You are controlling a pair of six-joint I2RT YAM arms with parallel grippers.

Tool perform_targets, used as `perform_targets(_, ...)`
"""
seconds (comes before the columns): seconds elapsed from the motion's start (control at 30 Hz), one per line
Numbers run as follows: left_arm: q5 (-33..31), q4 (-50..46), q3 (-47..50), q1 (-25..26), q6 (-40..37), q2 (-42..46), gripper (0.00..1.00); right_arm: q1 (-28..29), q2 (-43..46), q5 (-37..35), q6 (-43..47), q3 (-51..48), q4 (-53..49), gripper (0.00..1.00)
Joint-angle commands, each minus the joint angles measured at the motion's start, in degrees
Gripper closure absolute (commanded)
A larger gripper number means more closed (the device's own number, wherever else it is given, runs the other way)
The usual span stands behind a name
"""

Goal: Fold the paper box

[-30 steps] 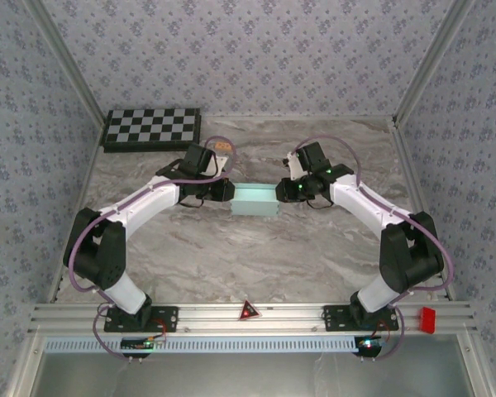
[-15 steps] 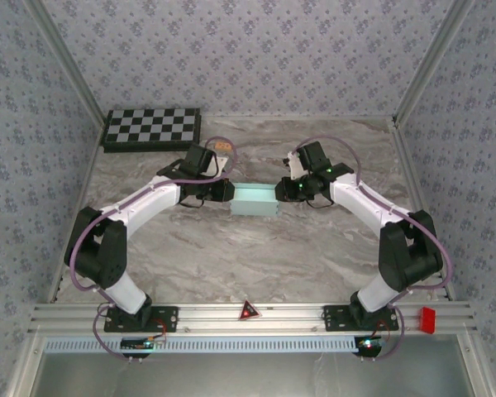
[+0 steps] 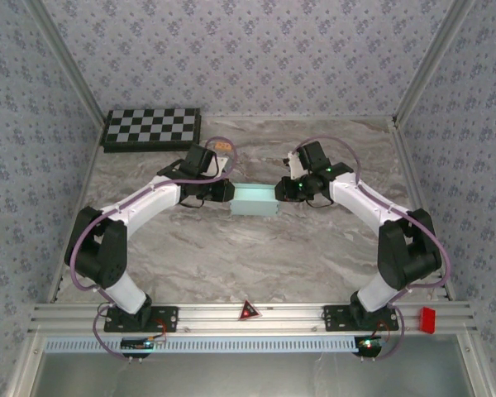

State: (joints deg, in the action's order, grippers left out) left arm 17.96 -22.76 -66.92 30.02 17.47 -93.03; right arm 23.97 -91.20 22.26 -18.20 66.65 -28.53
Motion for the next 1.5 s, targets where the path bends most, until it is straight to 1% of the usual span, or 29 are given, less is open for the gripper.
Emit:
perform_targets(0.0,0.4,-0.8,1.1,1.2,0.0,0.2,0.81,0.5,-1.5,0.0,0.0,1.2,-1.4,0.83)
perform_targets(0.27,-1.0,-0.8,1.4,1.2,-0.2,0.9,0.82,0.9,-2.1,-3.1,0.7,1.2,-3.0,0.85)
perform_targets(0.53,-0.8,-1.3,2.1,1.3,-0.3,0.6,0.85,1.8,-2.5,-5.3,1.3,1.2,-4.4,0.89)
perform_targets(0.57,-1.0,-1.3,2.3,1.2,-0.3,0.6,0.85,1.9,-2.6,-5.6,1.3,2.8,-4.6,0.90)
perform_targets(0.7,-1.3,-1.5,2.9,1.3,-0.3,0.7,0.86,2.5,-2.8,-7.5,1.6,3.0,-5.4,0.91)
perform_targets(0.9,-1.6,-1.7,3.3,1.5,-0.4,1.3,0.84,3.4,-3.4,-9.8,1.9,3.0,-5.6,0.92)
perform_targets(0.93,-1.6,-1.7,3.3,1.5,-0.4,1.7,0.84,3.5,-3.5,-9.9,1.9,3.0,-7.0,0.92)
perform_targets(1.07,-1.6,-1.4,3.0,1.4,-0.4,2.7,0.81,3.7,-3.6,-10.4,2.0,2.9,-7.3,0.92)
perform_targets(1.3,-1.5,-1.6,1.7,1.4,-0.7,3.8,0.67,3.7,-3.6,-10.8,1.8,2.9,-7.4,0.92)
perform_targets(1.43,-2.1,-1.5,1.4,1.4,-0.7,4.4,0.66,3.8,-3.8,-10.9,1.9,3.1,-7.5,0.92)
perform_targets(1.47,-2.4,-1.5,1.3,1.3,-0.7,4.6,0.64,3.8,-3.9,-10.9,1.8,3.3,-7.7,0.92)
